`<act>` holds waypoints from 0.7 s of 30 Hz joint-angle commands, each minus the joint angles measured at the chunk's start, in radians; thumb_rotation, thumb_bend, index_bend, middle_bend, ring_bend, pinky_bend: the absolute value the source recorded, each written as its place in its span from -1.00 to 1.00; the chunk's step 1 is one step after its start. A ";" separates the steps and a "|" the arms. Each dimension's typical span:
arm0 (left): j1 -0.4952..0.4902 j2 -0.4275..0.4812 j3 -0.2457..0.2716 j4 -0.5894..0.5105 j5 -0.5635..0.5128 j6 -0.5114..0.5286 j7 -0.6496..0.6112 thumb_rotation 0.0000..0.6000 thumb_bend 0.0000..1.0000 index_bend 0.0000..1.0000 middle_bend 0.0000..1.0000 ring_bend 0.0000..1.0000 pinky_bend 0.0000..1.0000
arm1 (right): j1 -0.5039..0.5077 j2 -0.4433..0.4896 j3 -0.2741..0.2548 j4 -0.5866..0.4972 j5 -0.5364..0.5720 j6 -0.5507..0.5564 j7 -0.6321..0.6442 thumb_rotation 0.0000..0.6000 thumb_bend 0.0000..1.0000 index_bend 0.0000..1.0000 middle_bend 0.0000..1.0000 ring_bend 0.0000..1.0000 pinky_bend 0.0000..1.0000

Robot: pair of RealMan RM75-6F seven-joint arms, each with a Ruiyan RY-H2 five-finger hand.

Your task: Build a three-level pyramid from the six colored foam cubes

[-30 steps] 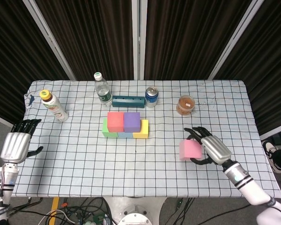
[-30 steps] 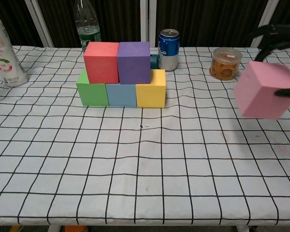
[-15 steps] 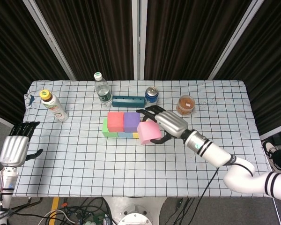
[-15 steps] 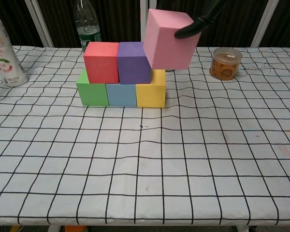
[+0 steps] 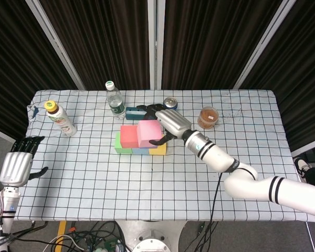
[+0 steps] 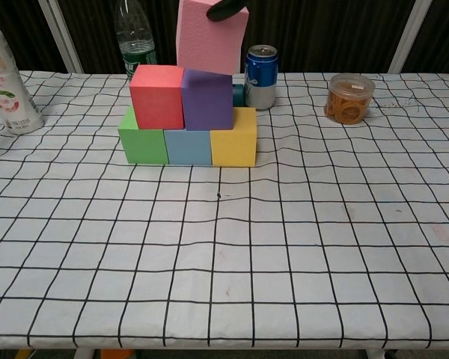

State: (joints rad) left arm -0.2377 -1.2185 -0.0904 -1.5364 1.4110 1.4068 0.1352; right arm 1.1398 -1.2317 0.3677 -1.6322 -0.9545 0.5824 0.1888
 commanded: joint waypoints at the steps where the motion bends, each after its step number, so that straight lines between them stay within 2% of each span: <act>1: 0.000 0.000 -0.001 0.000 0.000 0.000 0.000 1.00 -0.77 -0.72 -0.70 -0.73 -0.73 | 0.093 -0.049 -0.014 0.057 0.134 -0.008 -0.100 1.00 -0.64 -0.97 -0.26 -0.88 -1.00; 9: 0.002 0.000 -0.002 0.000 0.001 -0.002 0.000 1.00 -0.77 -0.72 -0.70 -0.73 -0.73 | 0.216 -0.107 -0.055 0.130 0.314 -0.011 -0.214 1.00 -0.64 -0.97 -0.26 -0.88 -1.00; 21: 0.003 0.000 -0.004 0.000 0.003 -0.003 0.001 1.00 -0.77 -0.72 -0.70 -0.73 -0.73 | 0.314 -0.142 -0.108 0.154 0.487 0.045 -0.331 1.00 -0.64 -0.97 -0.28 -0.88 -1.00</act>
State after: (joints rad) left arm -0.2348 -1.2188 -0.0949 -1.5363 1.4139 1.4035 0.1357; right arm 1.4425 -1.3694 0.2686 -1.4765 -0.4855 0.6133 -0.1265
